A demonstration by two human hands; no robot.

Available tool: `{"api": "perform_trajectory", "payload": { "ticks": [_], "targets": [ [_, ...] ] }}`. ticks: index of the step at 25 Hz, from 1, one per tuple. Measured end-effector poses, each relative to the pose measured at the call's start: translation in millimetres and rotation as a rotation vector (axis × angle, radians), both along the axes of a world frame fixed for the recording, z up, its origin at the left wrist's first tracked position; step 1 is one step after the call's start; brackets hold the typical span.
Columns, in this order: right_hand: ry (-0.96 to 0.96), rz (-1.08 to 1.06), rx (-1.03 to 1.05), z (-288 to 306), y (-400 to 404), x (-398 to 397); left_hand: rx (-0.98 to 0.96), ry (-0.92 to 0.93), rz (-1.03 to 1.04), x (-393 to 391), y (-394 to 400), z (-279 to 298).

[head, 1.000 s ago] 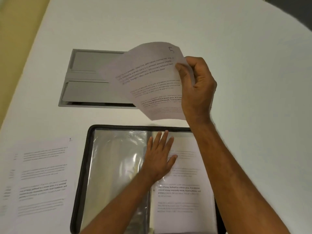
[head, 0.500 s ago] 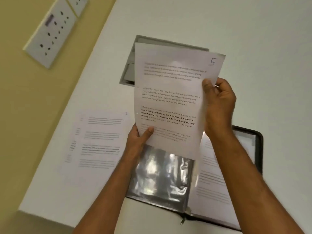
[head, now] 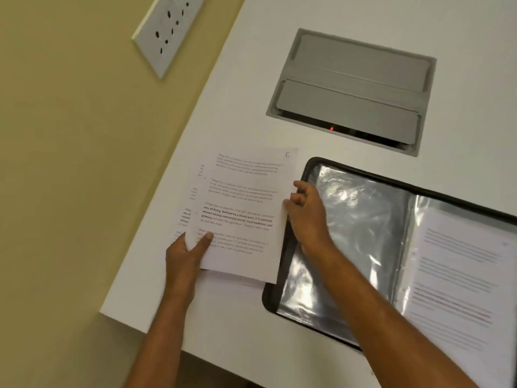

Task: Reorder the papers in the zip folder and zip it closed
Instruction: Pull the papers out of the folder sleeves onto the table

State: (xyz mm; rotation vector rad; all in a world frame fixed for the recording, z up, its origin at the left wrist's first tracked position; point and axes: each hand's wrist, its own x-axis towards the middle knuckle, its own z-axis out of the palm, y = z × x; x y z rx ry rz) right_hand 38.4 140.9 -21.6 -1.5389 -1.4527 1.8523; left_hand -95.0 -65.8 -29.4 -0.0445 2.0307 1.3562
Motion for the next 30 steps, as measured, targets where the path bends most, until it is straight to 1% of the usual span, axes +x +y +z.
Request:
{"api": "perform_trajectory", "payload": {
  "ticks": [3,7,10,12,14,17,19,20,23,26,28,30],
  "targets": [
    [-0.067,0.081,0.084,-21.5,-19.1,-8.3,-0.248,0.187,-0.119,-16.8,-13.5,-13.8],
    [-0.116,0.192,0.187,-27.7,-32.5,0.5,-0.633,0.476,-0.293,-10.0,-12.1,-16.0],
    [-0.076,0.184,0.260,-21.5,-34.5,13.5,-0.747,0.676,-0.326,-3.8,-8.6,-16.3],
    [-0.039,0.114,0.322,-12.4,-30.4,30.5,-0.784,0.768,-0.318,-1.1,-4.4,-17.0],
    [-0.052,0.005,0.391,-5.4,-21.1,60.6,-0.703,0.848,-0.341,15.1,9.4,-13.8],
    [-0.172,-0.193,0.482,-5.5,-7.4,126.1,-0.399,0.894,-0.494,71.5,48.5,-6.0],
    [-0.334,-0.308,0.519,-13.7,-2.0,182.2,-0.200,0.917,-0.679,124.8,85.1,-3.6],
    [-0.421,-0.348,0.503,-19.1,-2.8,209.0,-0.129,0.939,-0.799,151.7,102.7,-4.3],
    [-0.666,-0.419,0.401,-34.7,-18.3,281.4,0.022,0.948,-1.142,224.5,148.7,-13.4],
    [-0.809,-0.448,0.283,-41.0,-45.2,322.8,0.046,0.956,-1.353,268.8,170.8,-35.8],
    [-0.878,-0.451,0.198,-42.0,-62.5,335.4,-0.023,0.967,-1.444,282.0,173.0,-53.5],
    [-0.928,-0.449,0.102,-44.7,-75.1,338.8,-0.094,1.015,-1.480,284.3,168.8,-66.9]
  ]
}}
